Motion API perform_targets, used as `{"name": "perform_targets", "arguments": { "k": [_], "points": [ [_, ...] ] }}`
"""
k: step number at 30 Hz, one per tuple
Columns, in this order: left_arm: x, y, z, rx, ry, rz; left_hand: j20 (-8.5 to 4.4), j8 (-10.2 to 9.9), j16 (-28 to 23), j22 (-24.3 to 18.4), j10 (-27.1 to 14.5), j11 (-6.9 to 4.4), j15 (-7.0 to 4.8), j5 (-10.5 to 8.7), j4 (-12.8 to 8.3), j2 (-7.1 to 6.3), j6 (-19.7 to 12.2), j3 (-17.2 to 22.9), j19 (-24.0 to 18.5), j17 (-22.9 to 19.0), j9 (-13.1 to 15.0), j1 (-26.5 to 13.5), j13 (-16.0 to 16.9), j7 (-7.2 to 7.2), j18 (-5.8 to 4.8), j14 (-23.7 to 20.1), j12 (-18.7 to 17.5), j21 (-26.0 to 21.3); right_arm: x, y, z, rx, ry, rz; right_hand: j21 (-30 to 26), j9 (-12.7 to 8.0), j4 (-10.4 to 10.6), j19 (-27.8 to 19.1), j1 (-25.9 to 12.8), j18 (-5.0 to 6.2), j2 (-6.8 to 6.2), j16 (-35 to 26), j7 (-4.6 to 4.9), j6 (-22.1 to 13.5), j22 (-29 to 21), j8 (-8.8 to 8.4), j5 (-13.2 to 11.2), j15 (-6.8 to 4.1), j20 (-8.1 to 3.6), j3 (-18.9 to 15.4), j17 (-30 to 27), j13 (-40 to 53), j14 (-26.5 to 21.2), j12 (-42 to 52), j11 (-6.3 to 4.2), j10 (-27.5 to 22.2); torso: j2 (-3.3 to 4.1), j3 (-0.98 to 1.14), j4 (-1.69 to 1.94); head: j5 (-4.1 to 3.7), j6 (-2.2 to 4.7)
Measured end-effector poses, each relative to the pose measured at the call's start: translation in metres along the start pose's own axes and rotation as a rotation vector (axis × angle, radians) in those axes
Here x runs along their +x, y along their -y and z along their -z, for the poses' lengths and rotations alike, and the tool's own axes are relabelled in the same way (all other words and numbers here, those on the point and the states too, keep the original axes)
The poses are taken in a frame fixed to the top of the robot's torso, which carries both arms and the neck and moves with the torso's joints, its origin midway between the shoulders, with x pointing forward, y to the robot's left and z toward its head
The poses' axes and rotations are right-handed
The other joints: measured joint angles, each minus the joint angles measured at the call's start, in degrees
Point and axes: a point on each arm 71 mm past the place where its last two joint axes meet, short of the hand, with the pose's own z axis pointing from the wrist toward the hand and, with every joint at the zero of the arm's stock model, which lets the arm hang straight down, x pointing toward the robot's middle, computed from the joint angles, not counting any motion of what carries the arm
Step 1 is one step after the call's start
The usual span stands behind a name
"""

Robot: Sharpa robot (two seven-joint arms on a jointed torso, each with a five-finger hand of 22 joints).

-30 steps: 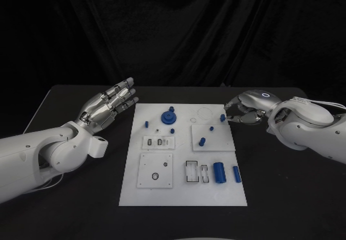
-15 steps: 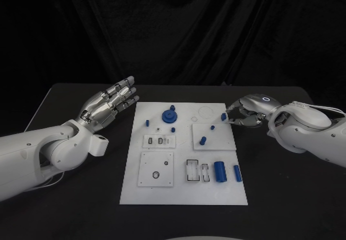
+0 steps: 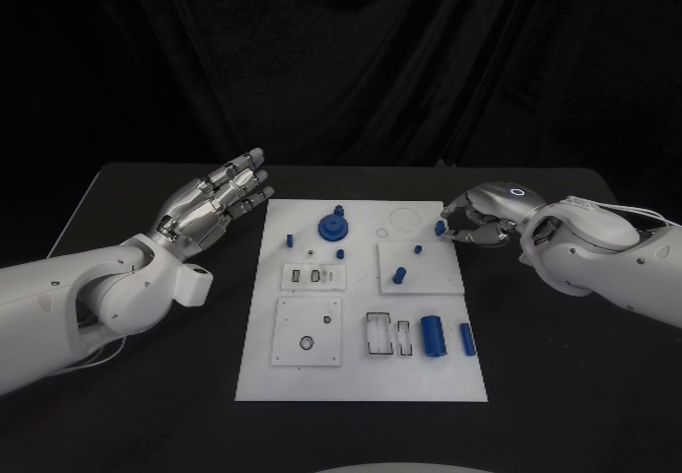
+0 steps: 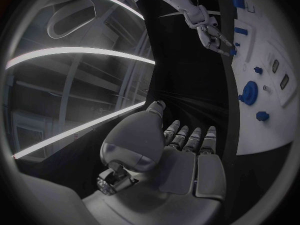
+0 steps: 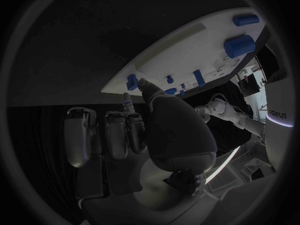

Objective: Assemble the parts on the task board

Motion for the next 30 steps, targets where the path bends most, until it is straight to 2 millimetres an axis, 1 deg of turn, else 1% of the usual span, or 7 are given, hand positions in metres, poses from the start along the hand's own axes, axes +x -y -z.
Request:
{"name": "perform_targets", "arguments": {
  "k": [2, 4, 7, 11, 15, 20, 30],
  "points": [
    [0.000, 0.000, 0.000, 0.000, -0.001, 0.000, 0.00, 0.00, 0.00, 0.00, -0.21, 0.21, 0.00, 0.00, -0.44, -0.25, 0.00, 0.44, 0.00, 0.00, 0.00, 0.25, 0.00, 0.00, 0.00, 0.00, 0.00, 0.00, 0.001, 0.000, -0.001, 0.002, -0.001, 0.001, 0.00, 0.00, 0.00, 0.00, 0.00, 0.00, 0.00, 0.00, -0.02, -0.01, 0.00, 0.00, 0.00, 0.00, 0.00, 0.00, 0.00, 0.00, 0.00, 0.00, 0.00, 0.00, -0.01, -0.01, 0.00, 0.00, 0.03],
    [0.000, 0.000, 0.000, 0.000, -0.001, 0.001, 0.00, 0.00, 0.00, 0.00, -0.21, 0.21, 0.00, 0.00, -0.71, -0.01, 0.00, 0.71, 0.00, 0.00, 0.00, 0.47, 0.00, 0.00, 0.00, 0.00, 0.00, 0.00, 0.003, 0.001, -0.002, 0.003, -0.003, 0.002, 0.00, -0.02, 0.00, 0.00, 0.00, 0.00, 0.00, 0.00, -0.02, -0.01, 0.00, 0.00, 0.00, 0.00, 0.00, 0.00, 0.00, 0.00, 0.00, 0.00, 0.00, 0.00, -0.02, -0.03, 0.00, -0.01, 0.07],
    [0.000, 0.000, 0.000, 0.000, -0.001, 0.001, 0.00, 0.00, 0.00, 0.00, -0.21, 0.21, 0.00, 0.00, -1.35, -0.01, 0.00, 1.35, 0.00, 0.01, 0.00, 0.47, 0.00, 0.00, 0.00, 0.00, 0.00, 0.00, 0.006, 0.001, -0.004, 0.006, -0.008, 0.002, -0.19, -0.08, 0.00, 0.00, 0.00, 0.00, 0.00, 0.00, -0.01, -0.01, 0.00, 0.00, 0.47, 0.00, 0.00, 0.00, 0.00, 0.00, 0.00, 0.00, 0.00, 0.00, -0.05, -0.04, 0.00, 0.00, 0.08],
    [0.000, 0.000, 0.000, 0.000, -0.002, 0.002, 0.00, 0.00, 0.00, 0.00, -0.21, 0.21, 0.00, 0.00, -1.74, -0.01, 0.00, 1.74, 0.00, 0.01, 0.00, 0.47, 0.00, 0.00, -0.01, 0.00, 0.00, 0.00, 0.010, 0.001, -0.005, 0.008, -0.015, 0.004, -0.24, -0.07, 0.16, 0.00, 0.00, 0.00, 0.00, 0.00, -0.01, -0.01, -0.01, 0.00, 0.51, 0.00, 0.00, -0.16, 0.00, 0.00, 0.00, 0.00, 0.00, 0.00, -0.07, -0.05, 0.00, 0.05, 0.01],
    [0.000, 0.000, 0.000, 0.000, -0.002, 0.002, 0.00, 0.00, 0.00, 0.00, -0.21, 0.21, 0.00, 0.00, -1.89, -0.01, 0.00, 1.89, 0.00, 0.01, 0.00, 0.47, 0.00, 0.00, 0.00, 0.00, 0.00, 0.00, 0.013, 0.001, -0.007, 0.010, -0.019, 0.005, -0.24, -0.07, 0.15, 0.00, 0.24, 0.00, 0.24, 0.00, -0.01, -0.01, -0.01, 0.00, 0.75, 0.00, 0.00, -0.15, 0.00, 0.00, 0.00, 0.00, 0.00, 0.00, -0.08, -0.07, 0.03, 0.12, -0.04],
    [-0.001, 0.000, 0.000, -0.001, -0.002, 0.002, 0.00, 0.00, 0.00, 0.00, -0.21, 0.21, 0.00, 0.00, -2.13, -0.01, 0.00, 2.13, 0.00, 0.02, 0.00, 0.47, 0.00, 0.00, 0.00, 0.00, 0.00, 0.00, 0.016, 0.002, -0.008, 0.012, -0.022, 0.007, -0.24, -0.07, 0.16, 0.00, 0.24, 0.00, 0.24, 0.00, -0.01, -0.01, -0.01, 0.00, 0.75, 0.00, 0.00, -0.15, 0.00, 0.00, 0.00, 0.00, 0.00, 0.00, -0.07, -0.06, 0.03, 0.24, -0.05],
    [-0.001, -0.001, 0.000, -0.001, -0.005, 0.004, 0.00, 0.00, 0.00, 0.00, -0.21, 0.21, 0.00, 0.23, -2.14, -0.01, 0.00, 2.45, 0.00, 0.02, 0.00, 0.47, 0.00, 0.00, 0.00, 0.00, 0.00, 0.00, 0.017, 0.001, -0.011, 0.011, -0.017, 0.010, -0.33, -0.07, 0.15, 0.00, 0.26, 0.00, 0.22, 0.00, -0.01, -0.01, -0.02, 0.00, 0.78, 0.00, 0.00, -0.15, 0.00, 0.00, 0.00, 0.00, 0.00, 0.00, -0.04, -0.01, 0.04, 0.17, -0.14]
  ]
}}
